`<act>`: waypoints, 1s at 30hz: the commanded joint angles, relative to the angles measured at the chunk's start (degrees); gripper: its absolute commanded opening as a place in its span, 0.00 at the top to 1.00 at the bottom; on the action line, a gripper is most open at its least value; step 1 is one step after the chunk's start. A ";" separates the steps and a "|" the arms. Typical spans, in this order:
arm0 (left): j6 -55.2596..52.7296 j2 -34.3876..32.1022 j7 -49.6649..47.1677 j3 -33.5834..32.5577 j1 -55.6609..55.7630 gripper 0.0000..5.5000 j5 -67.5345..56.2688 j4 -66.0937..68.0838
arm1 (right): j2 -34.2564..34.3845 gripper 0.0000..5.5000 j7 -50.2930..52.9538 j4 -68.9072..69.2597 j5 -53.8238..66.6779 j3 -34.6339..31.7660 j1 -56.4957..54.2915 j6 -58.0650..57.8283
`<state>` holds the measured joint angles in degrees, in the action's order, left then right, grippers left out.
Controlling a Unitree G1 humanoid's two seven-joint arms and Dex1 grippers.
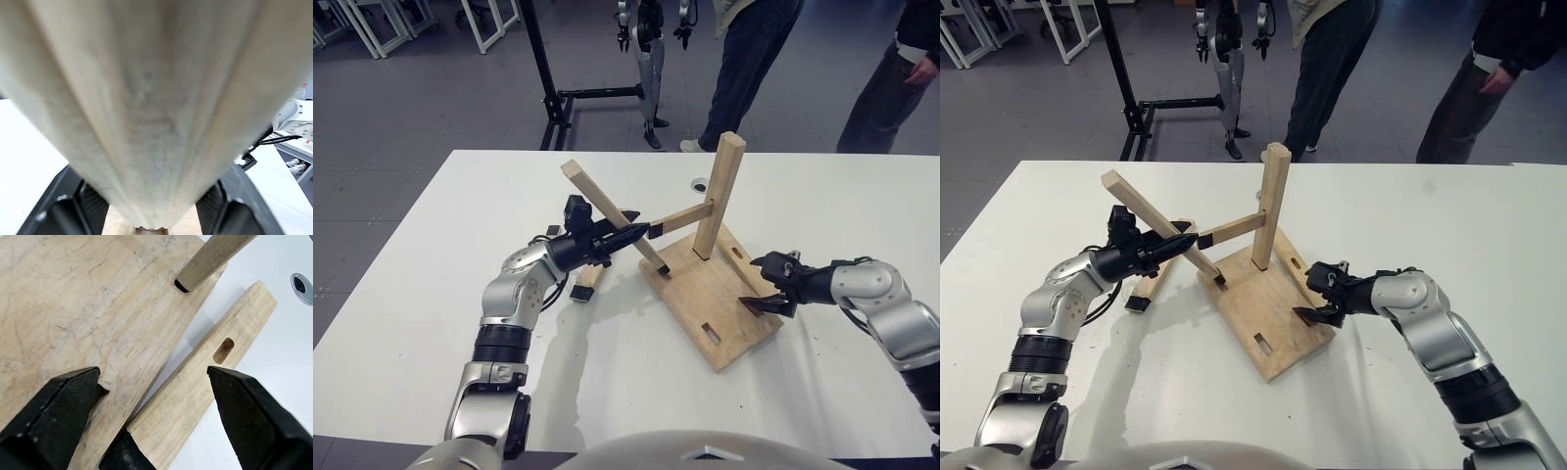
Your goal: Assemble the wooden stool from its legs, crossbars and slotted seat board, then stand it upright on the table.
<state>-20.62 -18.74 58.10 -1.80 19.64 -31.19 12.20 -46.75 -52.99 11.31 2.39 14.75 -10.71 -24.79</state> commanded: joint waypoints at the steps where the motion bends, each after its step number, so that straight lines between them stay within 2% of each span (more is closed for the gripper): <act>1: -0.28 -0.76 0.30 1.75 -1.68 0.62 2.12 0.95 | 0.34 0.26 0.11 0.69 -0.44 -0.49 -1.23 -0.44; 11: -0.99 -1.46 1.44 3.71 -2.79 0.62 1.87 -1.38 | 0.65 0.26 0.30 1.05 -0.50 -0.66 -0.69 -0.59; 20: -1.32 -4.23 1.34 1.31 -0.65 0.62 0.99 -2.51 | 0.59 0.26 1.25 1.72 -0.63 -0.68 1.01 -0.97; 30: -4.56 -4.68 -0.90 0.67 -0.13 0.62 -1.59 -14.19 | 0.25 0.26 1.44 2.32 -0.77 -0.51 1.62 -1.54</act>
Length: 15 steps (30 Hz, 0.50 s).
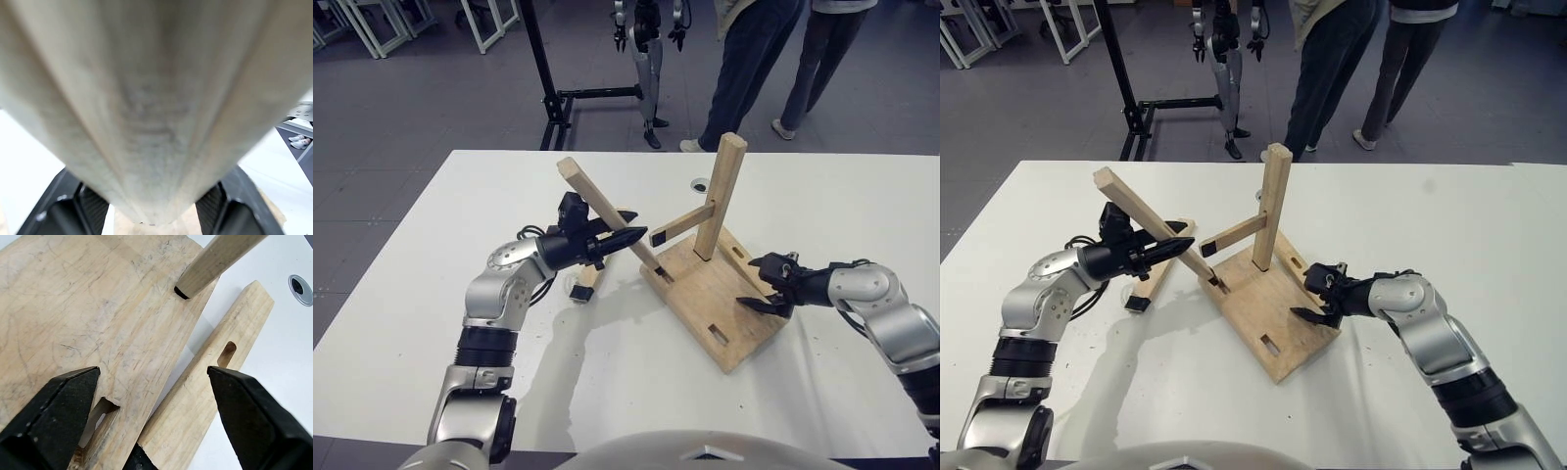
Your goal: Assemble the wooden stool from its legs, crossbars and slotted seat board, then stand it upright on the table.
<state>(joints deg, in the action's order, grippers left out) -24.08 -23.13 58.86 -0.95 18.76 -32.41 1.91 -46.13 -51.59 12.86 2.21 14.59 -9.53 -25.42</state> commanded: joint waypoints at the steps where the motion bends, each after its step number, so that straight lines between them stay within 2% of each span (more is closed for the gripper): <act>1: -1.50 -0.49 -1.91 0.29 0.28 0.62 -0.36 -5.65 | -0.37 0.26 0.06 0.91 -0.54 -0.38 0.51 -1.01; 7: 1.67 -3.03 -2.85 4.17 -1.66 0.62 6.71 -4.61 | 0.02 0.26 0.22 1.41 -0.18 -0.55 0.44 -1.51; 15: 7.48 0.31 -5.55 4.48 -0.11 0.62 10.62 3.41 | 0.43 0.26 0.36 1.47 -0.21 -0.36 0.28 -1.61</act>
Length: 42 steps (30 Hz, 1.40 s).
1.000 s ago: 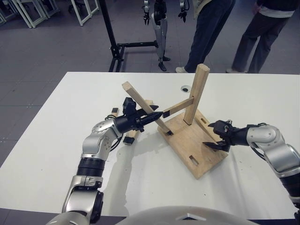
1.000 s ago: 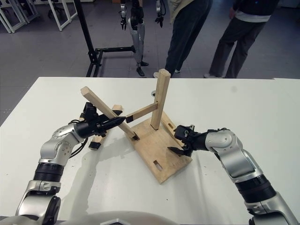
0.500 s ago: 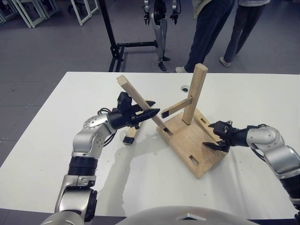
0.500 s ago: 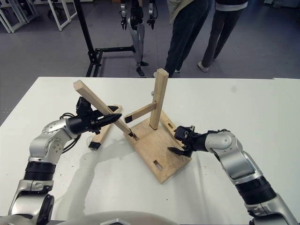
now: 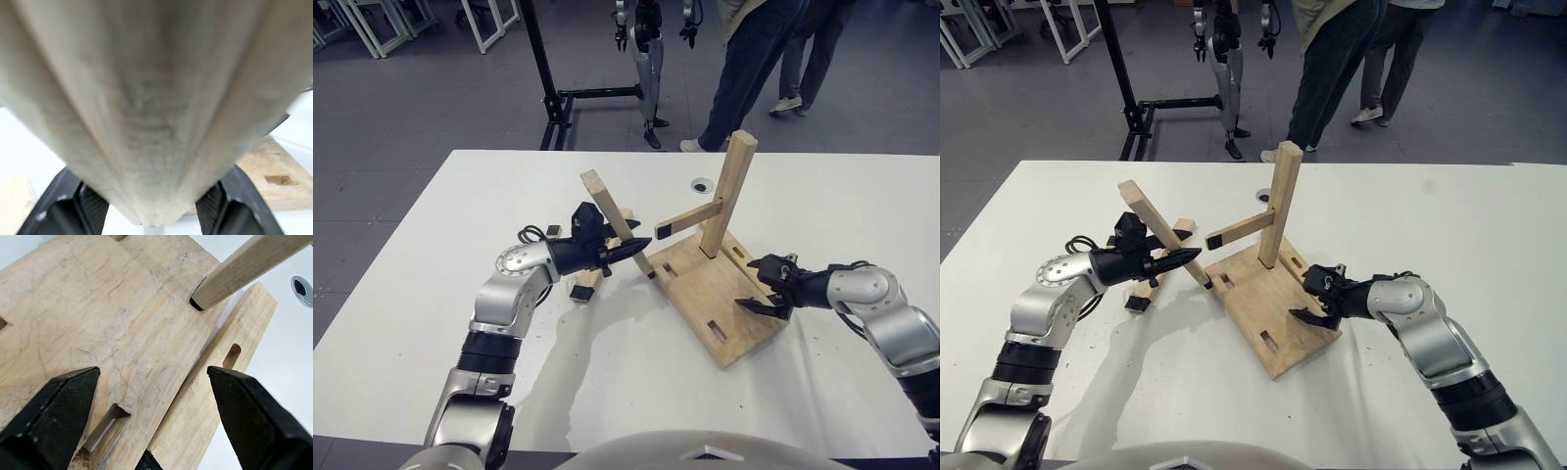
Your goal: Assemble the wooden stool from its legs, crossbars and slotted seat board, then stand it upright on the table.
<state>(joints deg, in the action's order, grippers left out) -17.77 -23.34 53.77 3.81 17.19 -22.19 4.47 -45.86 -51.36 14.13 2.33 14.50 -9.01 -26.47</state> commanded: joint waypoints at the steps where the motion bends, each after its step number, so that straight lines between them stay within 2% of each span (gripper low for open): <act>1: 1.02 0.56 -0.49 -0.27 1.48 0.62 0.23 0.27 | 0.19 0.26 0.18 0.16 -0.38 -0.26 -0.17 -0.54; 8: -2.01 -1.18 -1.12 -0.94 0.75 0.62 -1.21 -7.94 | 0.29 0.26 0.70 0.97 -0.27 -0.46 0.92 -0.85; 18: -2.08 1.56 -3.61 0.69 0.39 0.62 -0.92 -7.40 | 0.72 0.26 0.70 0.62 -0.45 -0.02 0.46 -0.71; 33: 1.68 5.24 -4.08 2.77 -0.78 0.62 1.31 0.67 | 1.23 0.26 0.73 0.87 -0.50 0.17 0.19 -0.81; 42: 3.45 2.92 1.29 4.64 1.01 0.62 2.30 7.51 | 1.63 0.26 0.87 0.65 -0.62 0.50 -0.30 -0.83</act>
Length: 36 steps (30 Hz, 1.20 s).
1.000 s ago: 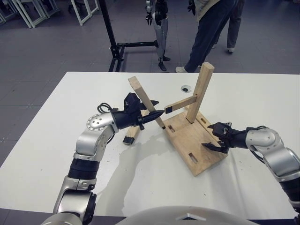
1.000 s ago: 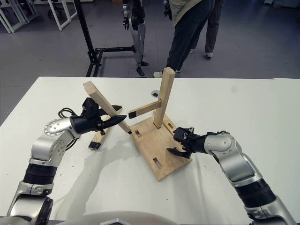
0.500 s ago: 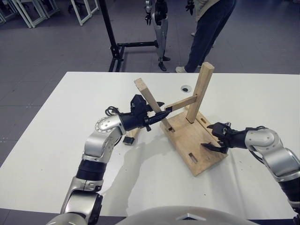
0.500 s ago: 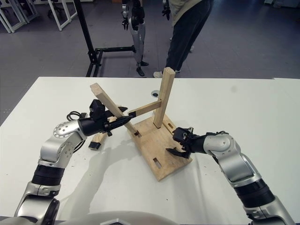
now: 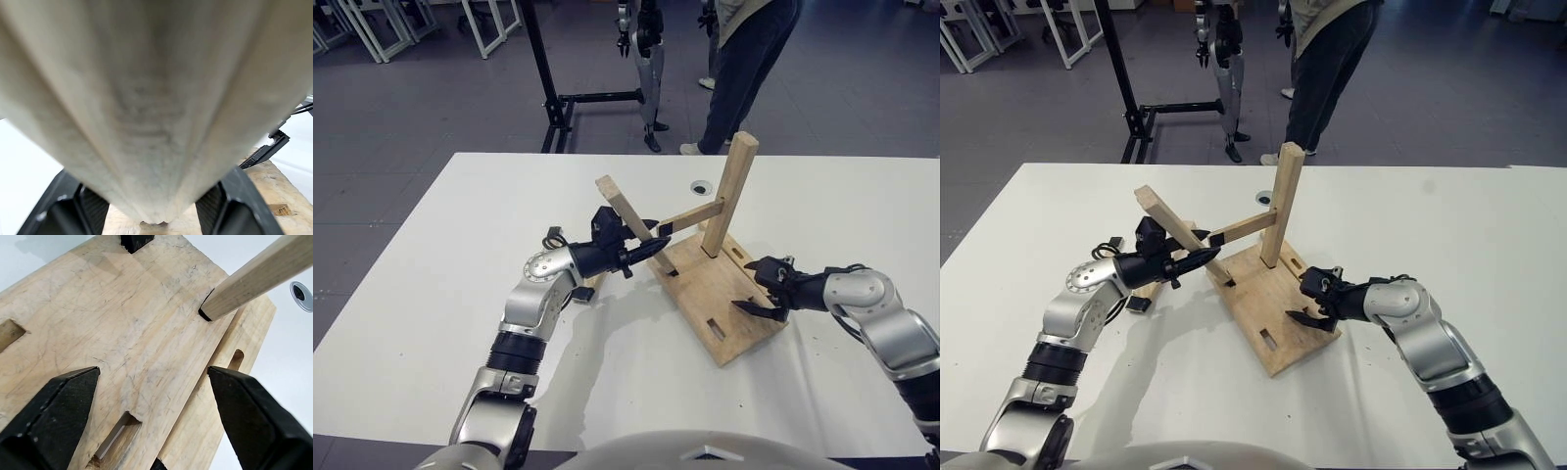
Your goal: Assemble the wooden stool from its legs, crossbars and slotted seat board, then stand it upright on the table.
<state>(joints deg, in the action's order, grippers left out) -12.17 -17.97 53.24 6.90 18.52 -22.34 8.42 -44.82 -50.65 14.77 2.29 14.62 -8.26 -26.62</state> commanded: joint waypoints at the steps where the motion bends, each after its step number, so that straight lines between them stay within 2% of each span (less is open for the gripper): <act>1: -2.28 -2.77 2.53 1.64 0.01 0.62 2.46 4.58 | 0.70 0.26 0.20 -0.01 -0.59 0.43 -1.03 -0.65; 9: -4.92 -3.50 6.47 2.13 3.07 0.62 1.83 12.26 | 1.81 0.26 0.54 0.04 -0.87 0.65 -1.21 -0.85; 17: -3.07 -5.23 11.86 7.95 8.07 0.62 5.49 16.14 | 2.75 0.26 0.87 0.26 -1.25 1.01 -1.60 -1.31; 28: -3.51 -4.96 13.56 7.52 7.23 0.62 3.29 23.64 | 3.81 0.26 0.62 -0.06 -1.72 2.20 -2.65 -1.13; 36: -2.34 -7.15 19.80 14.40 9.70 0.62 7.36 24.41 | 4.67 0.26 0.79 -0.33 -2.35 3.03 -3.12 -0.62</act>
<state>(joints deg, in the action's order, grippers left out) -10.82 -22.89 70.32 13.33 33.42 -24.81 28.51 -40.58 -50.05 14.59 0.43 17.02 -10.12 -27.59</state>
